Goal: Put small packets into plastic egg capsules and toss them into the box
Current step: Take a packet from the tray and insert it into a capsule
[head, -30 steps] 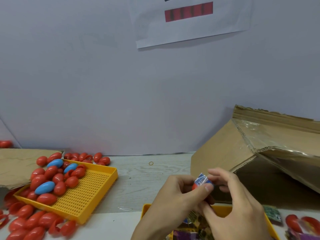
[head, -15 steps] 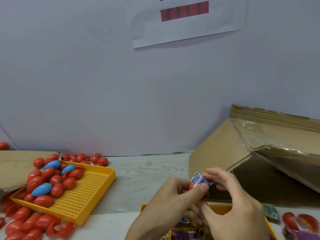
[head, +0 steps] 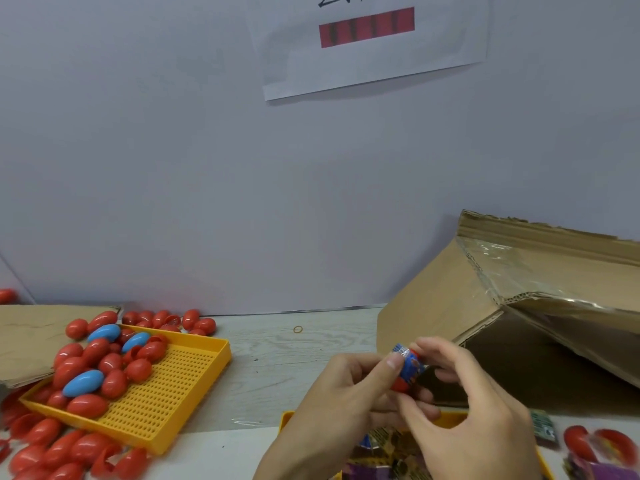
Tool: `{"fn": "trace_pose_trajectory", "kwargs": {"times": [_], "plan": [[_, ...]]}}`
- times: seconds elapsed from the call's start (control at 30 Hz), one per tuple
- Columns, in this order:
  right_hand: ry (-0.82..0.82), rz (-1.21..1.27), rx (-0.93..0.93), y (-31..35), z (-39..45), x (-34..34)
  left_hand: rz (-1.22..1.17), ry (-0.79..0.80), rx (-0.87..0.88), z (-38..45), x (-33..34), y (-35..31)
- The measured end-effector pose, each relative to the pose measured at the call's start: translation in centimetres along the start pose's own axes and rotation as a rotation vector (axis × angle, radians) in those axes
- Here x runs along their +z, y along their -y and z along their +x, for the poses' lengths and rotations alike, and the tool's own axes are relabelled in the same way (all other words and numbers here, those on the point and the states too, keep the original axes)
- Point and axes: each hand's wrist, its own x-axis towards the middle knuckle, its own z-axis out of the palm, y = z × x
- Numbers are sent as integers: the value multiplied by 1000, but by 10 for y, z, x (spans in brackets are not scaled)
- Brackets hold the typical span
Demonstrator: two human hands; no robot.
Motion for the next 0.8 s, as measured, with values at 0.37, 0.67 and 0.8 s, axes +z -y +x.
{"fn": "trace_pose_trajectory", "kwargs": {"times": [0.37,0.67,0.8], "plan": [[-26,-42,51,2,0,2,56,-73,39,7,1,6],[-21,7,63,0,0,2,-47,-111,54,9,6,7],[-56,14,79,-3,-1,4,-28,-135,53,10,9,9]]}}
